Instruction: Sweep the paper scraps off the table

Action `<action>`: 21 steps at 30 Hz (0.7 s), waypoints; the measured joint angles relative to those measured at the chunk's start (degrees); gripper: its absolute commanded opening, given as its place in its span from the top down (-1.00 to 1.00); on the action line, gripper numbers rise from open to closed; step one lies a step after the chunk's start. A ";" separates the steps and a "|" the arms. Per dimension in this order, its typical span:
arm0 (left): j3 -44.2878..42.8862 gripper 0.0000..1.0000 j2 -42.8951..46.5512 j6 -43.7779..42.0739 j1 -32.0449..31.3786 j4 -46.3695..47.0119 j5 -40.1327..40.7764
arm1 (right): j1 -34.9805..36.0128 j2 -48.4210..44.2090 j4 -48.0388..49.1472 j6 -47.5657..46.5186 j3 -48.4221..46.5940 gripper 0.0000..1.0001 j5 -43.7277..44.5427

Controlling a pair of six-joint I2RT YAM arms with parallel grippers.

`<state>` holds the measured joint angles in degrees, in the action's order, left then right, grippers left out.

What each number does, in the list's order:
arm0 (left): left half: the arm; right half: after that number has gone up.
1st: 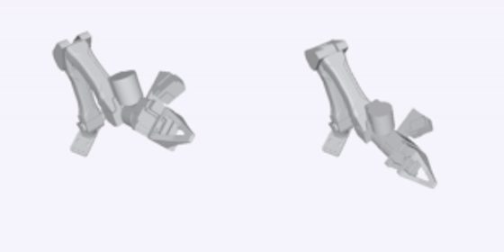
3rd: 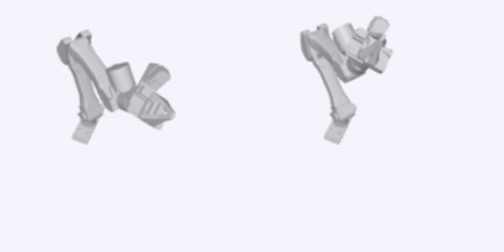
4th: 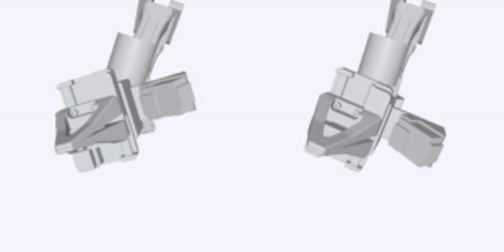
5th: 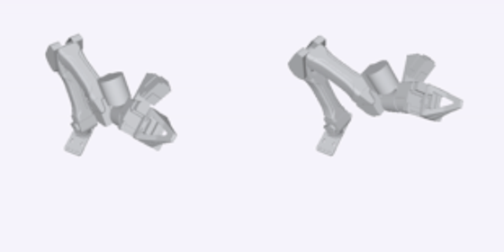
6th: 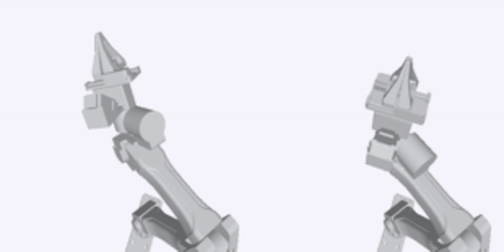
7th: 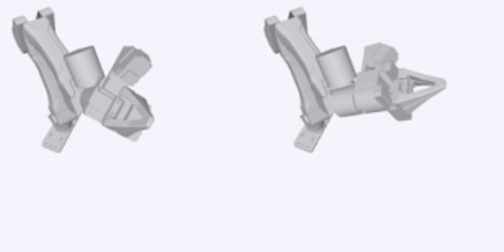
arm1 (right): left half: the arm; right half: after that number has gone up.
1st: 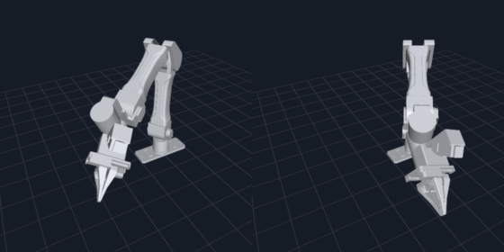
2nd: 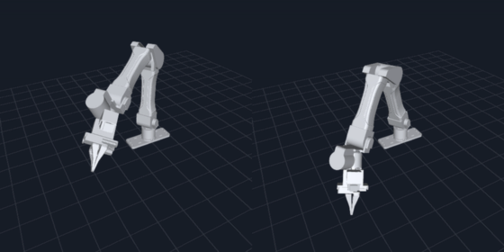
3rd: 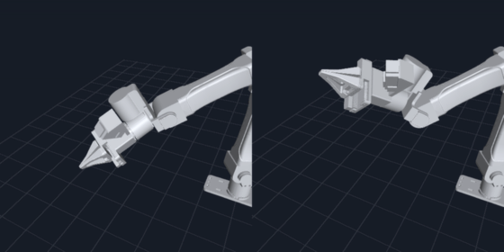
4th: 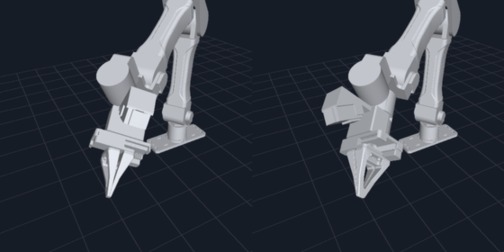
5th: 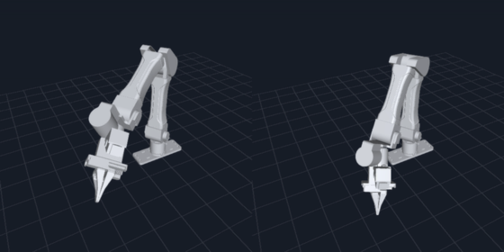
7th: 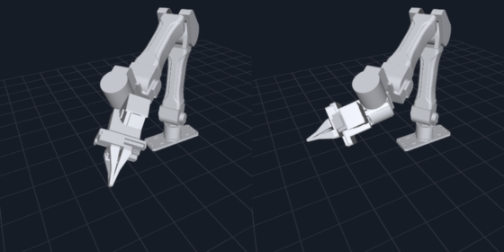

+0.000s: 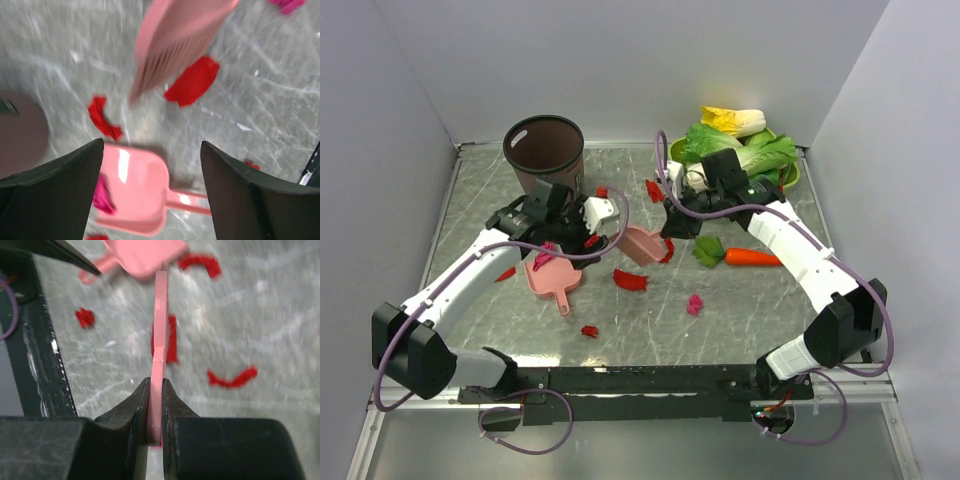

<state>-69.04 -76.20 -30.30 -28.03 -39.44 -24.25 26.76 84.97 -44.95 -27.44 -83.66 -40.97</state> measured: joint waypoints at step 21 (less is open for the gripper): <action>8.68 -0.14 -14.95 19.43 0.20 -0.55 13.62 | -3.78 -14.80 -0.17 8.00 11.67 1.00 11.65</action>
<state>-60.36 -91.15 -10.87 -27.83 -39.99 -10.63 22.98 70.17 -45.12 -19.44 -71.99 -29.32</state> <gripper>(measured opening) 0.620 0.154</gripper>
